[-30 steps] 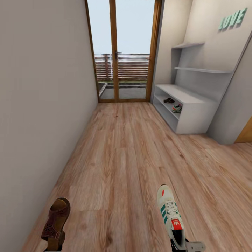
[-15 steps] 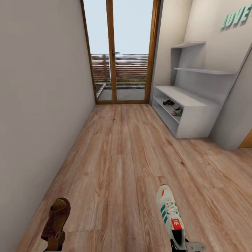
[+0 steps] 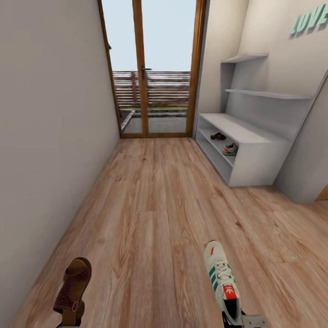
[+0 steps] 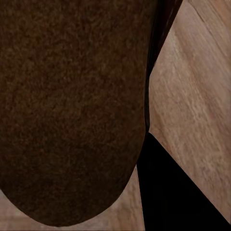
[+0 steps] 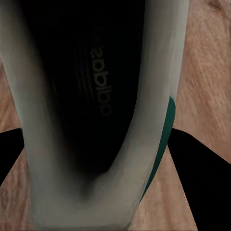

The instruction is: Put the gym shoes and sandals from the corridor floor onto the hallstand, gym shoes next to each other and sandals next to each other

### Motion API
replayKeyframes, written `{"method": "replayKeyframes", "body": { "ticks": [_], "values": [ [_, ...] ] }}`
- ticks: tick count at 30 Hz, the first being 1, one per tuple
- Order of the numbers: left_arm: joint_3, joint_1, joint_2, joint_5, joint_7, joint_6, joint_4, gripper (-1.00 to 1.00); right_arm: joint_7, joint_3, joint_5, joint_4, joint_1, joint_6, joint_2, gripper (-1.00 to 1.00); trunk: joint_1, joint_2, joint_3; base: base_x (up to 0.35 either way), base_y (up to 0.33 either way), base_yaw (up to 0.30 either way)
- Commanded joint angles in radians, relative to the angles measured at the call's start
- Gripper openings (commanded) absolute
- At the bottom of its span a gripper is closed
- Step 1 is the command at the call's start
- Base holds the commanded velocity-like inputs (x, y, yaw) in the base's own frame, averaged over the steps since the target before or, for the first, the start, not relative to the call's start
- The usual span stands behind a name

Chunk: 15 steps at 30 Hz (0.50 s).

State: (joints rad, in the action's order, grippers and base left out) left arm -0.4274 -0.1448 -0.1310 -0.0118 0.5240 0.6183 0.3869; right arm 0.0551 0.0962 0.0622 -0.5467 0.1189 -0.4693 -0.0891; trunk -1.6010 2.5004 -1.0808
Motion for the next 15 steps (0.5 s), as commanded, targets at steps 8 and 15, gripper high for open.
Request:
{"method": "replayKeyframes", "body": {
  "ticks": [8, 15],
  "values": [
    [-0.008, -0.001, 0.001, -0.004, 0.008, 0.003, 0.0, -1.0, 0.005, 0.007, 0.007, -0.001, 0.001, -0.003, -0.001, -1.0, 0.0, 0.0, -0.001, 0.34, -0.096, 0.0],
    [-0.008, -0.001, 0.001, -0.004, 0.008, 0.003, 0.0, -1.0, 0.005, 0.008, 0.007, 0.0, 0.001, -0.003, -0.001, -1.0, 0.0, 0.0, -0.001, 0.34, -0.096, 0.0]
  ]
}}
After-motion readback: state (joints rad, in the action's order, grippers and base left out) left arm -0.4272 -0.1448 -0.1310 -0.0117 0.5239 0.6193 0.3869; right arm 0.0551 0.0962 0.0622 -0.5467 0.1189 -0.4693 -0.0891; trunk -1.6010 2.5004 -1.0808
